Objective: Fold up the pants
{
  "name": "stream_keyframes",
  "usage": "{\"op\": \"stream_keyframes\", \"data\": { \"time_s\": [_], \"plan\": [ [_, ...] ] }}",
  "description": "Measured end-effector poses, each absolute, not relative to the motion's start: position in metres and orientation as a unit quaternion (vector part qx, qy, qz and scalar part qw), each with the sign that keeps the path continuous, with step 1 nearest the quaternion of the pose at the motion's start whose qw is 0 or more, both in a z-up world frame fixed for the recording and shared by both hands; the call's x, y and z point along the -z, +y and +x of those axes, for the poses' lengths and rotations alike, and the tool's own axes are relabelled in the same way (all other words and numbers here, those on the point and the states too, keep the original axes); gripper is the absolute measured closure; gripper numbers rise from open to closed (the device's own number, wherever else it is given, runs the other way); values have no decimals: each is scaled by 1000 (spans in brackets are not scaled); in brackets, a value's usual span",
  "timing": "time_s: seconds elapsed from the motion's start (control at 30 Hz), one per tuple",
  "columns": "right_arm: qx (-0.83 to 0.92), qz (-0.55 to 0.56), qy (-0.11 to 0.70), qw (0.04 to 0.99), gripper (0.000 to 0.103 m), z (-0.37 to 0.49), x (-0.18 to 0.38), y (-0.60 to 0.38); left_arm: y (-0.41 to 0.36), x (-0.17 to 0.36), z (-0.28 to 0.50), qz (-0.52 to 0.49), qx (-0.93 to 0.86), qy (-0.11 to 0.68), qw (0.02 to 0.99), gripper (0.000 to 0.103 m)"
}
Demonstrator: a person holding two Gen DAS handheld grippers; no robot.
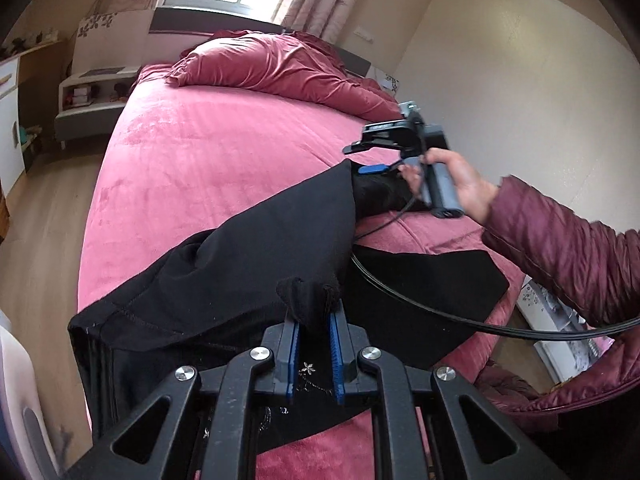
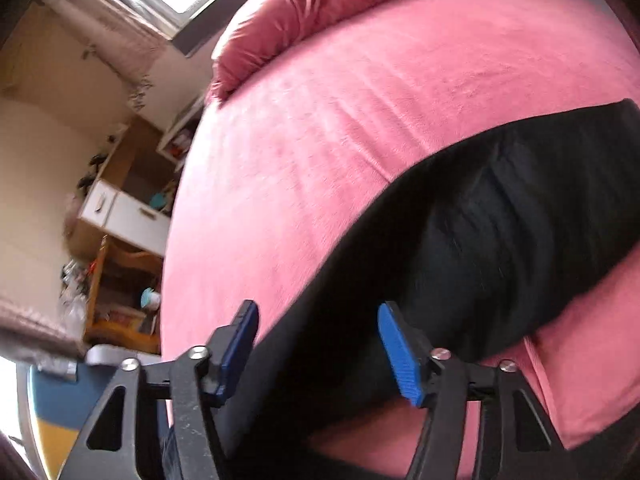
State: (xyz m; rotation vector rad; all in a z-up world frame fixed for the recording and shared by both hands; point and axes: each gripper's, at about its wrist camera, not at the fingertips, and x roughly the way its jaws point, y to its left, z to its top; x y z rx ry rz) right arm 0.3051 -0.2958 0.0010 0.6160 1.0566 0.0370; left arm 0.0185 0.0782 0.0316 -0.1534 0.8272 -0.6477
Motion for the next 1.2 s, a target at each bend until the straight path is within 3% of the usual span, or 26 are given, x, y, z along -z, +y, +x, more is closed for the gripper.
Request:
{"op": "stream_keyframes", "data": {
  "time_s": [0.1, 0.17, 0.23, 0.5, 0.63, 0.83, 1.2],
  "plan": [
    [19, 280, 511, 812, 60, 329, 11, -300, 86, -30, 17, -74, 305, 398, 862, 90],
    [35, 276, 519, 808, 84, 338, 19, -307, 91, -30, 21, -75, 298, 401, 863, 90],
    [39, 264, 524, 809, 94, 343, 21, -310, 100, -33, 28, -86, 283, 401, 867, 90],
    [-26, 250, 448, 858, 95, 302, -38, -313, 175, -66, 121, -185, 166, 353, 902, 91],
    [-69, 248, 410, 875, 95, 258, -64, -310, 194, -84, 147, -184, 138, 334, 914, 91],
    [-115, 227, 397, 882, 95, 158, -66, -297, 193, -81, 123, -150, 139, 339, 918, 91],
    [-129, 199, 463, 854, 95, 47, -2, -273, 215, -14, 37, -195, 97, 397, 892, 91]
  ]
}}
